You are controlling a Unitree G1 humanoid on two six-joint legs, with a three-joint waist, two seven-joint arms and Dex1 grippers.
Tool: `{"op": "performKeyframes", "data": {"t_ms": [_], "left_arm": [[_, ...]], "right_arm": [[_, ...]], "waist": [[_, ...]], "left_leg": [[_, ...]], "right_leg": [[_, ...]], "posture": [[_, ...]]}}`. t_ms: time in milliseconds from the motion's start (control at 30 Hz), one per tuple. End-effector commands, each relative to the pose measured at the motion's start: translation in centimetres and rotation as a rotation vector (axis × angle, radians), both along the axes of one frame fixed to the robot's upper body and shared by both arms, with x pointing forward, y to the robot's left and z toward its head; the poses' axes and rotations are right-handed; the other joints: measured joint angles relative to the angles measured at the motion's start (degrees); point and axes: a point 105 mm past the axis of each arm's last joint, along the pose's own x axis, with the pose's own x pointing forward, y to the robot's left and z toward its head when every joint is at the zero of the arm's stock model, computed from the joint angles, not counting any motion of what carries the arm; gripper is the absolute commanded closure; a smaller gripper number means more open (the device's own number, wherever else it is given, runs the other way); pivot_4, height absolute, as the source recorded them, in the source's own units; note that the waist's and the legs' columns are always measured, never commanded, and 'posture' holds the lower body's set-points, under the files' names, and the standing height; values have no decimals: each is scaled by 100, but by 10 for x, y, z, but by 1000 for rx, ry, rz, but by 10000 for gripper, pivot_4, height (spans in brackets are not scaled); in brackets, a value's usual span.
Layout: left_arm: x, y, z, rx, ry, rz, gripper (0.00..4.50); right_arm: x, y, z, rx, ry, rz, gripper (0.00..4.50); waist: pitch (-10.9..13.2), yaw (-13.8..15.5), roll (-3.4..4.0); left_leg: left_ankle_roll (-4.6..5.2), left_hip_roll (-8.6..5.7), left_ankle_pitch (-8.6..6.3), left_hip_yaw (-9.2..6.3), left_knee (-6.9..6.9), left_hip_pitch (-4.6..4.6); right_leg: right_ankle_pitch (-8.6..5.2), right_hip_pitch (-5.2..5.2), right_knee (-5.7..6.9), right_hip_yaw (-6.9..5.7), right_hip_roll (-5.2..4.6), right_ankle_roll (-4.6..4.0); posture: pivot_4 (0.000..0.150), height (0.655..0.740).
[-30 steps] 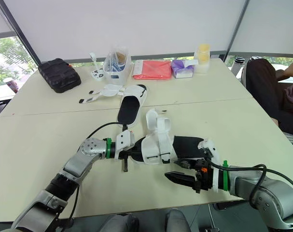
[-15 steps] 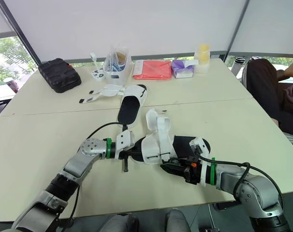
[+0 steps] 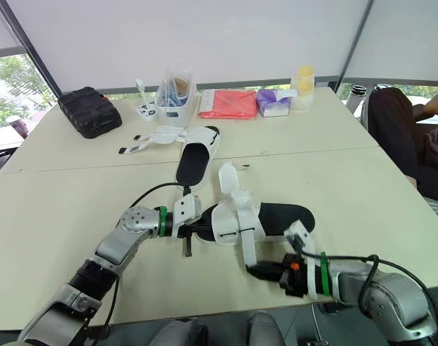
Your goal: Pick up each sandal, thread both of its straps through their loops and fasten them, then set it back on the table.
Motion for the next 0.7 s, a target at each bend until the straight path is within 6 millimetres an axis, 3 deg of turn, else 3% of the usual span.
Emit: {"op": "performKeyframes", "data": {"t_ms": [33, 267, 700], "left_arm": [[-4, 3, -24, 71, 58, 12, 45000], [-3, 2, -27, 78, 63, 8, 45000], [-1, 3, -30, 82, 66, 10, 45000]], "right_arm": [[-22, 5, -3, -12, 38, 100, 44614], [-35, 1, -16, -87, 53, 140, 44614], [-46, -13, -18, -173, 4, 153, 44614]], "waist": [[-3, -5, -4], [-18, 35, -29], [-28, 144, -42]], "left_leg": [[0, 0, 0, 0, 0, 1], [-1, 1, 0, -2, 0, 3], [2, 1, -3, -3, -1, 2]], "right_leg": [[0, 2, 0, 0, 0, 1], [-4, 7, -3, -3, -1, 7], [-4, 10, -13, -6, -1, 5]], "posture": [[1500, 7400], [1500, 7400], [1500, 7400]]}}
